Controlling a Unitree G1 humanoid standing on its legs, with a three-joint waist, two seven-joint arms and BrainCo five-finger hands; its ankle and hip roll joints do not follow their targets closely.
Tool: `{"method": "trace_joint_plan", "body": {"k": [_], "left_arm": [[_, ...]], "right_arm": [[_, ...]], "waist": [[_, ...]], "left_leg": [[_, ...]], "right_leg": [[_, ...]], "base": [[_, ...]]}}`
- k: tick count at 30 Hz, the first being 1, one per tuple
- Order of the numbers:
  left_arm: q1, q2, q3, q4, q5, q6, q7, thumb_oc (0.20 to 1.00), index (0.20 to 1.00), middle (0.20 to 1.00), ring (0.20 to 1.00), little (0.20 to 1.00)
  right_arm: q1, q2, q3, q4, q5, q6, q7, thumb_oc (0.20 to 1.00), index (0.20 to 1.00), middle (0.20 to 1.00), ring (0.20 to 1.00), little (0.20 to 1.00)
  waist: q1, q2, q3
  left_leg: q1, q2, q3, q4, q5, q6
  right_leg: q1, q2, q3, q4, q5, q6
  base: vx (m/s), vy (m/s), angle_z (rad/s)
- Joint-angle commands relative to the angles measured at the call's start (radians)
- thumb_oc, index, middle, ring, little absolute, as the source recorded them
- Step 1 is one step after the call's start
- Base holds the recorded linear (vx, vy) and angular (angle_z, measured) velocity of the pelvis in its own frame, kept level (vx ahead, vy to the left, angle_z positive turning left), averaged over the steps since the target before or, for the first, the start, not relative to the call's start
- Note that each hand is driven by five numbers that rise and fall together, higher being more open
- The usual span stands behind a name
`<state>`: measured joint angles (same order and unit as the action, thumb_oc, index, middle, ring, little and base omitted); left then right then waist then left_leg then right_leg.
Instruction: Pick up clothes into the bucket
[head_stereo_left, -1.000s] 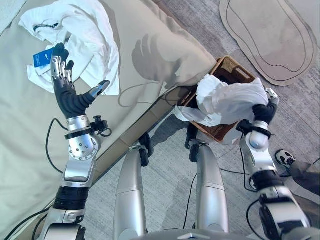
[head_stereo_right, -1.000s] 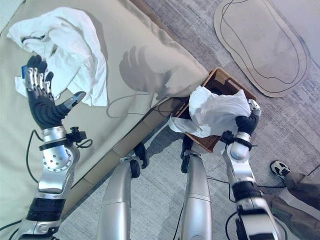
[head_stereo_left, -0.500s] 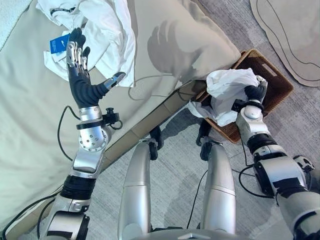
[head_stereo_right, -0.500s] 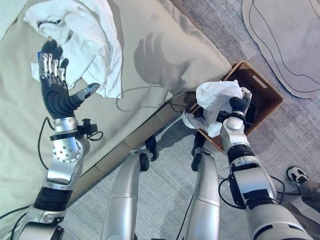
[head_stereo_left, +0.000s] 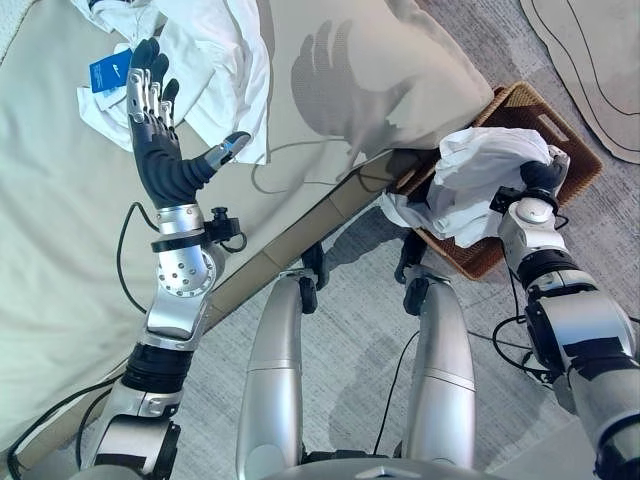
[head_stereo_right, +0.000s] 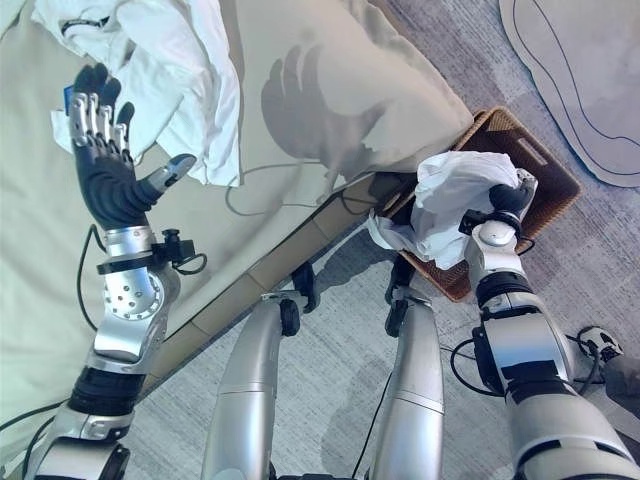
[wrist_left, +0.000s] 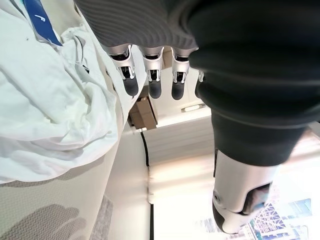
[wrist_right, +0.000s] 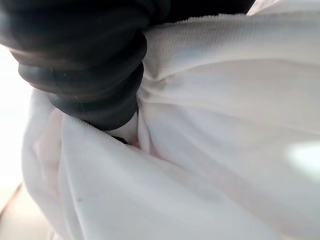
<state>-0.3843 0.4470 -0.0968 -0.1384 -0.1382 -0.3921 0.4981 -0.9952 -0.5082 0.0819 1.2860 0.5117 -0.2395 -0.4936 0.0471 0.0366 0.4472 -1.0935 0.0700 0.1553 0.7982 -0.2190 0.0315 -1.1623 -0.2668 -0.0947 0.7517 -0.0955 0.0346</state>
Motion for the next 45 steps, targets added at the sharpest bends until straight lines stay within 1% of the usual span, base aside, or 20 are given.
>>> {"method": "trace_joint_plan", "body": {"k": [1,2,7,8,9,10,16,20,22,24,26,27,28,31,34,37,39,40,44,45], "left_arm": [[0.043,0.01,0.028,-0.125,-0.018,-0.063,0.015,1.0,1.0,1.0,1.0,1.0],[0.043,0.014,0.028,-0.126,-0.024,-0.067,0.01,1.0,1.0,1.0,1.0,1.0],[0.048,0.009,0.032,-0.128,-0.031,-0.069,0.011,1.0,1.0,1.0,1.0,1.0],[0.049,0.01,0.033,-0.126,-0.033,-0.068,0.012,1.0,1.0,1.0,1.0,1.0],[0.05,0.009,0.033,-0.125,-0.034,-0.066,0.013,1.0,1.0,1.0,1.0,1.0],[0.05,0.012,0.031,-0.127,-0.034,-0.061,0.016,1.0,1.0,1.0,1.0,1.0],[0.046,0.014,0.029,-0.128,-0.039,-0.043,0.017,1.0,1.0,1.0,1.0,1.0],[0.039,0.013,0.046,-0.12,-0.027,-0.033,0.034,1.0,1.0,1.0,1.0,1.0],[0.039,0.009,0.061,-0.107,-0.017,-0.028,0.045,1.0,1.0,1.0,1.0,1.0],[0.042,0.002,0.079,-0.1,0.003,-0.021,0.064,1.0,1.0,1.0,1.0,1.0],[0.049,-0.003,0.1,-0.089,0.042,0.008,0.099,1.0,1.0,1.0,1.0,1.0],[0.051,-0.001,0.11,-0.075,0.069,0.028,0.114,1.0,1.0,1.0,1.0,1.0],[0.051,0.005,0.114,-0.053,0.105,0.055,0.134,1.0,1.0,1.0,1.0,1.0],[0.013,0.028,0.133,0.041,0.203,0.131,0.161,1.0,1.0,1.0,1.0,1.0],[-0.041,0.069,0.138,0.145,0.313,0.202,0.169,1.0,1.0,1.0,1.0,1.0],[-0.123,0.141,0.116,0.295,0.408,0.257,0.181,1.0,1.0,1.0,1.0,1.0],[-0.164,0.175,0.097,0.377,0.451,0.286,0.177,1.0,1.0,1.0,1.0,1.0],[-0.183,0.185,0.087,0.422,0.464,0.304,0.176,1.0,1.0,1.0,1.0,1.0],[-0.216,0.228,0.082,0.561,0.509,0.327,0.174,1.0,1.0,1.0,1.0,1.0],[-0.22,0.229,0.079,0.569,0.507,0.323,0.176,1.0,1.0,1.0,1.0,1.0]], "right_arm": [[0.027,-0.027,0.002,0.02,0.03,-0.013,-0.029,0.2,0.2,0.2,0.2,0.2],[0.039,-0.043,0.024,0.014,-0.013,-0.003,-0.025,0.2,0.2,0.2,0.2,0.2],[0.051,-0.063,0.027,0.009,-0.032,0.008,-0.02,0.2,0.2,0.2,0.2,0.2],[0.047,-0.065,0.023,0.018,-0.022,0.01,-0.021,0.58,0.58,0.58,0.58,0.58],[0.044,-0.068,0.013,0.036,-0.013,0.017,-0.027,0.749,0.749,0.749,0.749,0.749],[0.036,-0.07,0.004,0.065,-0.004,0.027,-0.034,1.0,1.0,1.0,1.0,1.0],[0.009,-0.045,-0.023,0.128,0.054,0.041,-0.038,1.0,1.0,1.0,1.0,1.0],[0.017,-0.004,-0.01,0.064,0.056,0.007,-0.06,1.0,1.0,1.0,1.0,1.0],[0.033,0.013,0.001,-0.006,0.043,-0.018,-0.074,1.0,1.0,1.0,1.0,1.0],[0.065,0.029,-0.022,-0.12,0.048,-0.064,-0.112,1.0,1.0,1.0,1.0,1.0],[0.152,0.072,-0.064,-0.313,0.023,-0.114,-0.186,1.0,1.0,1.0,1.0,1.0],[0.184,0.088,-0.077,-0.377,0.008,-0.136,-0.2,1.0,1.0,1.0,1.0,1.0],[0.241,0.116,-0.08,-0.476,-0.034,-0.137,-0.22,1.0,1.0,1.0,1.0,1.0],[0.371,0.149,-0.053,-0.648,-0.085,-0.115,-0.149,1.0,1.0,1.0,1.0,1.0],[0.435,0.158,-0.066,-0.713,-0.115,-0.111,-0.112,1.0,1.0,1.0,1.0,1.0],[0.473,0.164,-0.042,-0.766,-0.135,-0.117,-0.064,1.0,1.0,1.0,1.0,1.0],[0.498,0.163,-0.024,-0.807,-0.164,-0.118,-0.035,1.0,1.0,1.0,1.0,1.0],[0.511,0.16,-0.005,-0.837,-0.175,-0.12,-0.002,1.0,1.0,1.0,1.0,1.0],[0.571,0.133,0.041,-0.937,-0.214,-0.134,0.08,1.0,1.0,1.0,1.0,1.0],[0.573,0.133,0.04,-0.941,-0.215,-0.133,0.081,1.0,1.0,1.0,1.0,1.0]], "waist": [[0.0,0.051,-0.054],[0.0,0.051,-0.056],[-0.004,0.051,-0.058],[-0.004,0.051,-0.06],[-0.005,0.051,-0.06],[-0.005,0.051,-0.063],[-0.004,0.05,-0.069],[-0.012,0.044,-0.073],[-0.021,0.038,-0.072],[-0.034,0.031,-0.071],[-0.052,0.022,-0.071],[-0.06,0.021,-0.069],[-0.067,0.016,-0.07],[-0.089,0.004,-0.069],[-0.101,-0.005,-0.074],[-0.118,-0.011,-0.08],[-0.126,-0.016,-0.081],[-0.13,-0.019,-0.08],[-0.148,-0.028,-0.084],[-0.148,-0.029,-0.085]], "left_leg": [[-0.032,0.037,-0.03,-0.043,0.032,-0.049],[-0.034,0.037,-0.03,-0.042,0.033,-0.049],[-0.039,0.04,-0.03,-0.037,0.033,-0.048],[-0.04,0.04,-0.03,-0.035,0.032,-0.048],[-0.041,0.04,-0.029,-0.032,0.031,-0.048],[-0.041,0.041,-0.029,-0.03,0.03,-0.048],[-0.04,0.044,-0.031,-0.031,0.028,-0.048],[-0.037,0.046,-0.029,-0.033,0.029,-0.049],[-0.035,0.049,-0.029,-0.034,0.029,-0.05],[-0.033,0.052,-0.03,-0.038,0.029,-0.05],[-0.029,0.055,-0.032,-0.042,0.03,-0.05],[-0.027,0.058,-0.032,-0.044,0.03,-0.05],[-0.023,0.059,-0.031,-0.047,0.032,-0.05],[-0.02,0.059,-0.033,-0.052,0.034,-0.049],[-0.019,0.063,-0.038,-0.054,0.037,-0.048],[-0.019,0.067,-0.036,-0.05,0.038,-0.048],[-0.018,0.07,-0.035,-0.047,0.037,-0.047],[-0.02,0.072,-0.034,-0.044,0.038,-0.047],[-0.025,0.08,-0.026,-0.04,0.04,-0.049],[-0.025,0.08,-0.026,-0.04,0.04,-0.048]], "right_leg": [[0.039,-0.027,0.065,-0.027,-0.006,0.085],[0.037,-0.027,0.066,-0.026,-0.008,0.084],[0.028,-0.027,0.067,-0.018,-0.009,0.083],[0.028,-0.026,0.067,-0.017,-0.01,0.082],[0.026,-0.025,0.067,-0.014,-0.01,0.082],[0.025,-0.026,0.067,-0.012,-0.011,0.081],[0.027,-0.023,0.066,-0.013,-0.011,0.08],[0.03,-0.018,0.062,-0.016,-0.01,0.079],[0.031,-0.016,0.061,-0.018,-0.008,0.078],[0.033,-0.012,0.062,-0.023,-0.006,0.078],[0.038,-0.009,0.06,-0.03,-0.003,0.077],[0.04,-0.008,0.061,-0.032,-0.002,0.078],[0.045,-0.006,0.061,-0.036,0.0,0.078],[0.051,-0.001,0.058,-0.044,0.003,0.078],[0.052,0.001,0.06,-0.047,0.005,0.079],[0.052,0.005,0.064,-0.046,0.009,0.08],[0.052,0.01,0.069,-0.049,0.012,0.08],[0.05,0.013,0.071,-0.05,0.014,0.081],[0.042,0.017,0.076,-0.055,0.021,0.083],[0.042,0.017,0.076,-0.055,0.021,0.083]], "base": [[0.0,0.0,0.0],[0.0,0.0,0.0],[0.0,0.0,0.0],[0.0,0.0,0.0],[0.0,0.0,0.0],[0.0,0.0,0.0],[0.0,0.0,0.0],[0.0,0.0,0.0],[0.0,0.0,0.0],[0.0,0.0,-0.02],[0.0,0.0,0.0],[0.0,0.0,0.0],[0.0,0.0,0.0],[0.0,0.0,0.0],[0.0,0.0,0.0],[-0.01,0.023,-0.08],[-0.02,0.031,-0.12],[-0.02,0.03,-0.15],[-0.02,0.024,-0.1],[-0.02,0.027,-0.07]]}}
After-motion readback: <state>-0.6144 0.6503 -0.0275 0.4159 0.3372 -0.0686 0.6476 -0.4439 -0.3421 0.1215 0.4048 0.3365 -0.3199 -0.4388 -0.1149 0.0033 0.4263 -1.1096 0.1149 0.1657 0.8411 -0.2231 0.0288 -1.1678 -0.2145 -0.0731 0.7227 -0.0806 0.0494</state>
